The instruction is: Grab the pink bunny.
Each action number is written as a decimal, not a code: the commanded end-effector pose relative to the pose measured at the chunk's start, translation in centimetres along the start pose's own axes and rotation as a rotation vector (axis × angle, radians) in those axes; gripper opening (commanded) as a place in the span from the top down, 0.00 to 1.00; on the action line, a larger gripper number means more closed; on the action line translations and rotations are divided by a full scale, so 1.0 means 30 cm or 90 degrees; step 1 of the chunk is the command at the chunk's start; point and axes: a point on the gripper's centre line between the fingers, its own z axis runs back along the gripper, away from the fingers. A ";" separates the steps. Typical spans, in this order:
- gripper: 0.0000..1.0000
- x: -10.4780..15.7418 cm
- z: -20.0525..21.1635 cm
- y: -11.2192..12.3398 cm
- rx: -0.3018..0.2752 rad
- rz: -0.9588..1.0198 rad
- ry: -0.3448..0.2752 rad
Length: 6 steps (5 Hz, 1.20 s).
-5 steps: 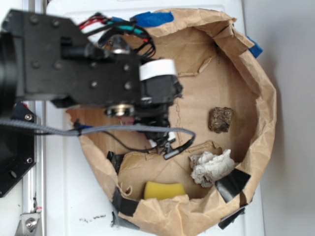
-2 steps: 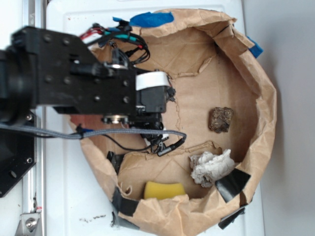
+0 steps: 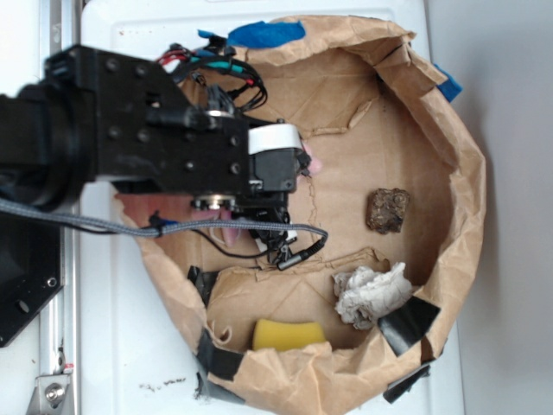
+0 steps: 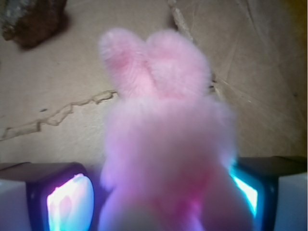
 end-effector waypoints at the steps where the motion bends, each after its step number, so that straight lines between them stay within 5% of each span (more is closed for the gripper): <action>1: 1.00 0.030 0.013 0.037 -0.006 0.010 -0.027; 3: 1.00 0.096 0.033 0.058 -0.020 0.003 -0.009; 4: 1.00 0.160 0.149 0.066 -0.036 -0.040 0.009; 5: 1.00 0.149 0.257 0.069 -0.009 -0.088 -0.021; 6: 1.00 0.118 0.356 0.035 -0.029 -0.182 -0.027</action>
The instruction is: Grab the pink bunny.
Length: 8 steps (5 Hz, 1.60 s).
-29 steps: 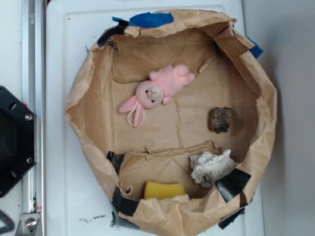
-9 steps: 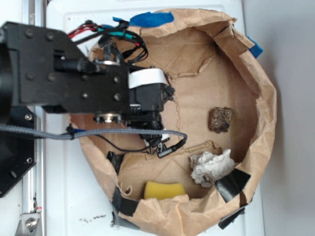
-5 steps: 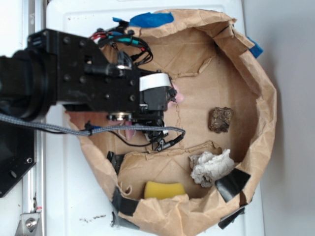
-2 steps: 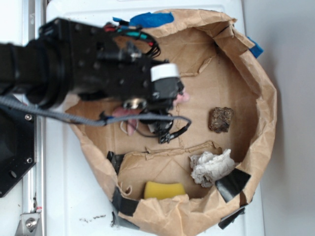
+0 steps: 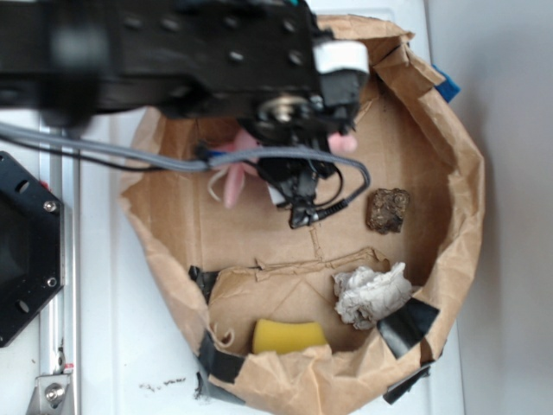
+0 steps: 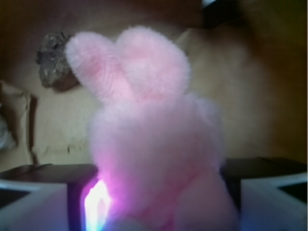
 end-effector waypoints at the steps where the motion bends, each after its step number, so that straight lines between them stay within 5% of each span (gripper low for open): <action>1: 1.00 -0.020 0.219 -0.102 0.012 -0.136 -0.057; 4: 1.00 0.007 0.254 -0.113 0.023 -0.142 -0.057; 8: 1.00 0.046 0.280 -0.067 -0.039 -0.121 -0.018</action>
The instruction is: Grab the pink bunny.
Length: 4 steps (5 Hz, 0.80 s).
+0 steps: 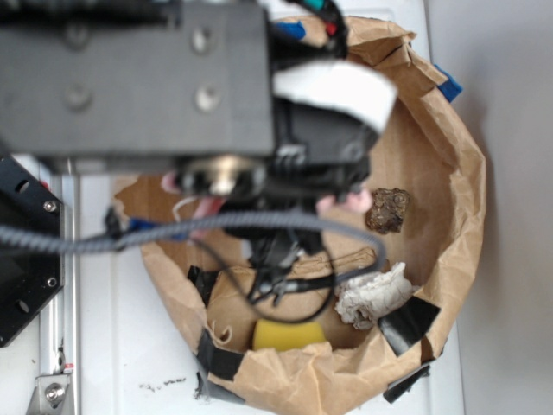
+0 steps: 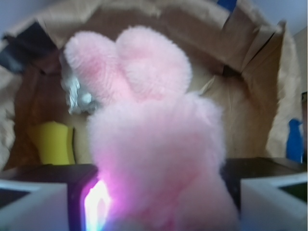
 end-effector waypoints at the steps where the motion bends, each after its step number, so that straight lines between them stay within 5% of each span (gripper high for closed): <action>1: 1.00 0.060 0.059 0.056 -0.014 0.011 -0.012; 4: 1.00 0.043 0.068 0.046 -0.019 0.004 -0.025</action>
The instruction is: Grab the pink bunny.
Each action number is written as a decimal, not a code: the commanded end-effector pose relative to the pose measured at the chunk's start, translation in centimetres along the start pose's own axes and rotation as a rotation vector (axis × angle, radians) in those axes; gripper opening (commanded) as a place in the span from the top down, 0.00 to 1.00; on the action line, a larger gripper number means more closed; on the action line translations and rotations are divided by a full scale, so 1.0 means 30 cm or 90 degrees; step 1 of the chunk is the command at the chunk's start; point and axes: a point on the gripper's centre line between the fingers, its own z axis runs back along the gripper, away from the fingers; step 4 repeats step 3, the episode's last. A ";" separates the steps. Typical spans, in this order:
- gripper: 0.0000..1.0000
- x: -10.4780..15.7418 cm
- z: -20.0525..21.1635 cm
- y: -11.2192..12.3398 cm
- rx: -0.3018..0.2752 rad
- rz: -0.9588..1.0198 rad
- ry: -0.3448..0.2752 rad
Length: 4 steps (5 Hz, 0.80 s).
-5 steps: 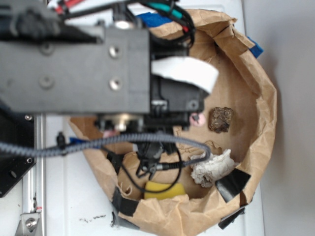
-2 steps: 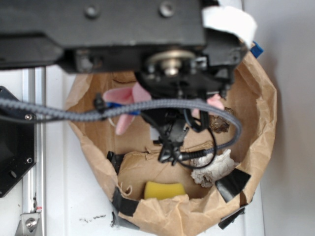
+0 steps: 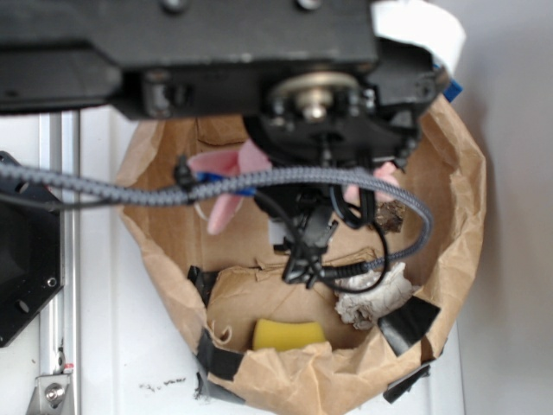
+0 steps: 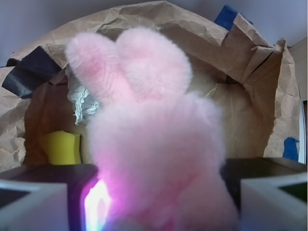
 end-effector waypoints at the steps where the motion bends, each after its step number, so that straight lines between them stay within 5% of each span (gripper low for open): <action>1: 1.00 0.018 0.050 0.041 0.008 0.015 -0.043; 4: 1.00 0.016 0.017 0.030 0.039 -0.002 -0.042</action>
